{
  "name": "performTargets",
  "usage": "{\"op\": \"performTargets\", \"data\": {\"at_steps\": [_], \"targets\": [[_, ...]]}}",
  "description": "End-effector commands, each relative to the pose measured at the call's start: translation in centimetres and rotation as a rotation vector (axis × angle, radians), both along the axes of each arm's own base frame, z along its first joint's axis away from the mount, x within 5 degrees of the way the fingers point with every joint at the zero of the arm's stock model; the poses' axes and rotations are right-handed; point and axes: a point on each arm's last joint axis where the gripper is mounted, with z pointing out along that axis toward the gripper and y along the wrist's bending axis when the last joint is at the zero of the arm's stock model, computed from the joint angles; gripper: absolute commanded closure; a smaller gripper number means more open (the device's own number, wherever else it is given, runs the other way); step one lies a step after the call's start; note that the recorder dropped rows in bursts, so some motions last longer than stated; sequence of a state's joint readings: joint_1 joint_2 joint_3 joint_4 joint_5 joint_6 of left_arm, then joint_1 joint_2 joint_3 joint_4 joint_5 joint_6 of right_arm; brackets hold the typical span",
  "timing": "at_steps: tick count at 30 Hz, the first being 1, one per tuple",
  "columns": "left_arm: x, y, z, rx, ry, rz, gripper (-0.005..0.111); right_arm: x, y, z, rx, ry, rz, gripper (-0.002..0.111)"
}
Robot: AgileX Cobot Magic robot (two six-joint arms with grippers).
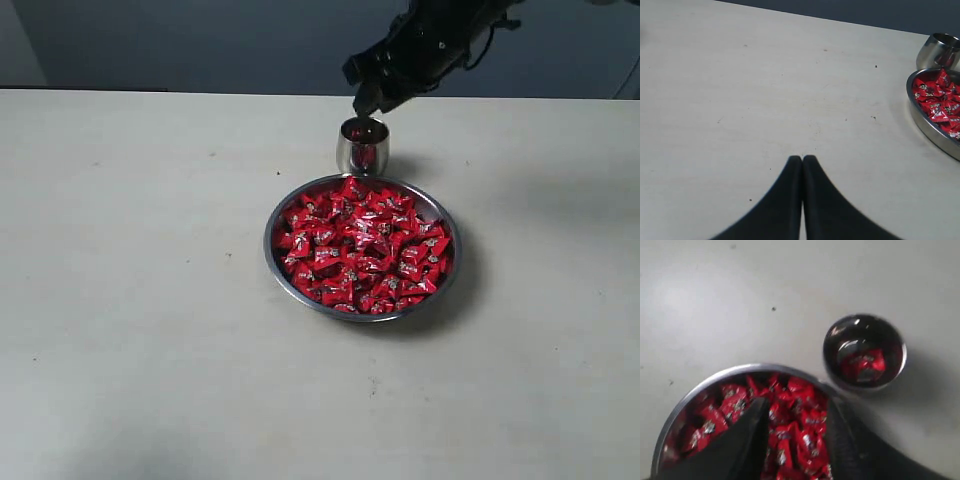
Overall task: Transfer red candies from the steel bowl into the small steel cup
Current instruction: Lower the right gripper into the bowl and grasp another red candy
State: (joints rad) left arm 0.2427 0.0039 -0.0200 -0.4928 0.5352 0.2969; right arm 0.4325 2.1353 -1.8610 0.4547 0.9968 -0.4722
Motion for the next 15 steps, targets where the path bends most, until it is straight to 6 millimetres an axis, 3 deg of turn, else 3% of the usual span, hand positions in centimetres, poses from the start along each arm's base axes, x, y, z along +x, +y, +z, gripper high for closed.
{"op": "performTargets", "data": {"at_steps": [1, 8, 15], "targets": [[0.0, 0.0, 0.1, 0.0, -0.009, 0.006, 0.106, -1.9, -0.5, -2.4, -0.028, 0.167, 0.024, 0.071], [0.0, 0.0, 0.1, 0.0, -0.009, 0.006, 0.106, -5.9, 0.1, -7.9, -0.083, 0.286, 0.066, 0.071], [0.0, 0.0, 0.1, 0.0, -0.009, 0.006, 0.106, -6.1, 1.3, -10.2, -0.102, 0.241, 0.054, 0.073]]}}
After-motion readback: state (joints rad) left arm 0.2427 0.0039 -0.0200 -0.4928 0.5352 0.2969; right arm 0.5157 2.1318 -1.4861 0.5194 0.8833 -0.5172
